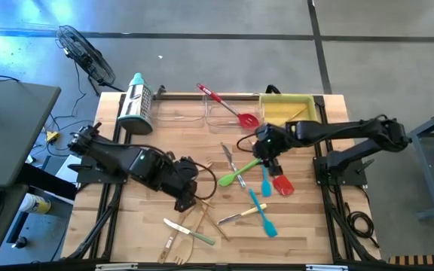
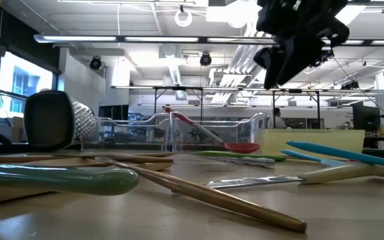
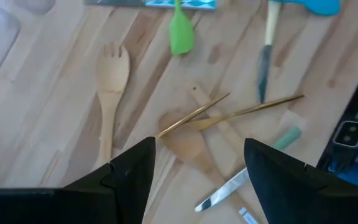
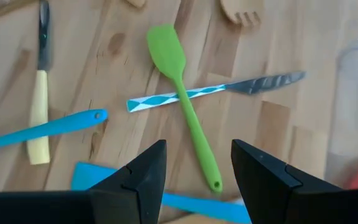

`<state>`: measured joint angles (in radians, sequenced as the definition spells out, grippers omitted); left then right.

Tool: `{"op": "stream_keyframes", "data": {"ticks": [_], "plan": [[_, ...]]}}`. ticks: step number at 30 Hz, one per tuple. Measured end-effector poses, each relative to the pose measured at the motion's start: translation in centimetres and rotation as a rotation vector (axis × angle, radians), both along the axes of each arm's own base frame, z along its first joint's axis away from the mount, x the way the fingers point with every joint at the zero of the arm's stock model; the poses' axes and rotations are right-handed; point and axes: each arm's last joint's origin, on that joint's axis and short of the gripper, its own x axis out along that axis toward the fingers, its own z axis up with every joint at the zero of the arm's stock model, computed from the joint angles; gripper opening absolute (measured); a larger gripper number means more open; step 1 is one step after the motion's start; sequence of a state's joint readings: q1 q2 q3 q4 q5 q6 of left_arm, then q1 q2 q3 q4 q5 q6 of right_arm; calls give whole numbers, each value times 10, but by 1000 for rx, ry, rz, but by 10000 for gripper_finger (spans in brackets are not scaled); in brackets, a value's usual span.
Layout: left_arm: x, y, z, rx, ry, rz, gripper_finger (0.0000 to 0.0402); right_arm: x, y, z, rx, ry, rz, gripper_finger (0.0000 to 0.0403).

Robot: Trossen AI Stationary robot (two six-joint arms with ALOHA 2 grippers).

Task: Pick & Place Kitchen Items
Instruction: Put the green spatula into the left transparent bin

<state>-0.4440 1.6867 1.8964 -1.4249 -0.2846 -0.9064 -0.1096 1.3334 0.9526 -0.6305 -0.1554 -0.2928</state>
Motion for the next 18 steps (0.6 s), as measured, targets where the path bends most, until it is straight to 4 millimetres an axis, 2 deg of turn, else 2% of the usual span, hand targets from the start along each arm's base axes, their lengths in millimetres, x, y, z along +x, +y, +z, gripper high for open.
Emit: {"op": "stream_keyframes", "data": {"ticks": [4, 9, 18], "plan": [[6, -9, -6, 1, -51, -54, 239, 14, -1, -20, 3, 48, 2, 171], [9, -10, -14, -19, -46, -49, 239, 26, -4, -45, -16, 122, 52, 161], [9, -10, -14, -21, -47, -45, 239, 42, -3, -81, -83, 210, 76, 142]]}}
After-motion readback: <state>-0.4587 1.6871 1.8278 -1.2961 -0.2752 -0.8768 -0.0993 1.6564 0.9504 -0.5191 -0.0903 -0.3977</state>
